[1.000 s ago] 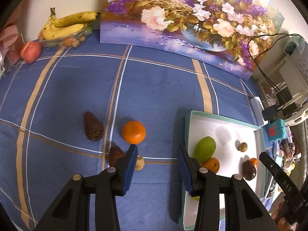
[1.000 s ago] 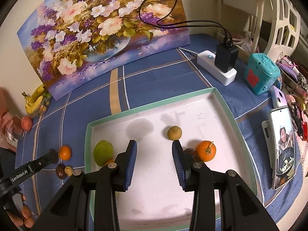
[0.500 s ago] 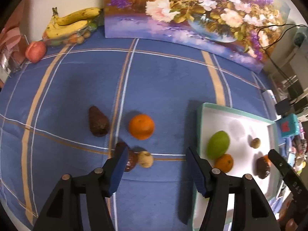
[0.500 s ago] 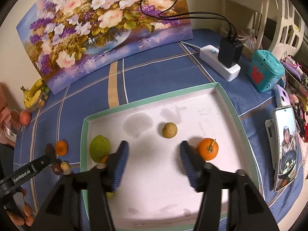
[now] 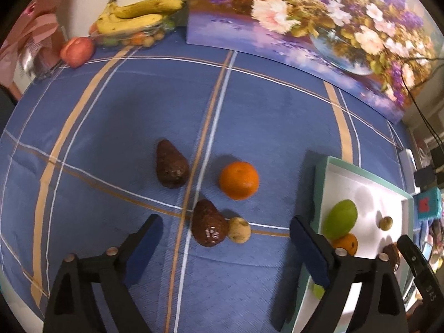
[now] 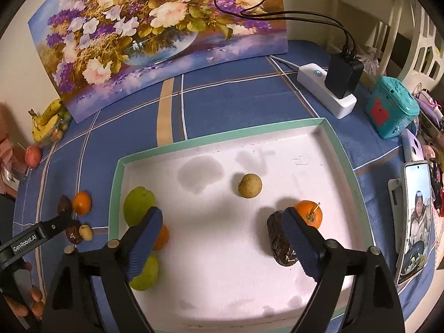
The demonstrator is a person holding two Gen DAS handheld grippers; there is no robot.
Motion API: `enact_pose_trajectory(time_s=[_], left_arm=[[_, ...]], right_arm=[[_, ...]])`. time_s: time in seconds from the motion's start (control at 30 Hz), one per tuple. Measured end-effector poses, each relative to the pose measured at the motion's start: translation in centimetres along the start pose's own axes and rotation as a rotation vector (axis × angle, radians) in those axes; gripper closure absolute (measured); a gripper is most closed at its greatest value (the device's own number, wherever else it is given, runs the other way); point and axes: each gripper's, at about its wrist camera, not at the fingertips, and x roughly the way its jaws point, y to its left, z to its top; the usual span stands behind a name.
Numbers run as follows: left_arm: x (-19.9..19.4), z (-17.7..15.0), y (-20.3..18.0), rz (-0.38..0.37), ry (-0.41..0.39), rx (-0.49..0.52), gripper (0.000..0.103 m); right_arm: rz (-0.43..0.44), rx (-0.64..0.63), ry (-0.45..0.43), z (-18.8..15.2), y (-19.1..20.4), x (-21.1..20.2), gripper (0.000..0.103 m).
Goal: Organize fruits
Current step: 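Withdraw both open tools from the tray toward the remaining fruit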
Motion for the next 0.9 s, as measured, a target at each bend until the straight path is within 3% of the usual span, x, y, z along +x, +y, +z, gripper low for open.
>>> enact_pose_trajectory(time_s=[0.1,0.37,0.73,0.9], left_arm=[[0.0,-0.1,0.6,0.013,-0.007,-0.026,0.000],[-0.5,-0.2,2.0,0.024,-0.033,-0.071,0.000],[-2.3,0.1,3.2,-0.023,-0.130,-0.086,0.000],[-2.6,0.5,3.4,-0.079,-0.128,-0.067,0.000]], right_arm=[[0.000,-0.008,-0.017,0.0,-0.1,-0.1,0.014],[0.004,-0.019,-0.060,-0.1,0.0,-0.4,0.014],[0.033,-0.004,-0.110,0.1,0.3,-0.6,0.014],[0.012,-0.034,-0.102,-0.1,1.0,-0.1,0.014]])
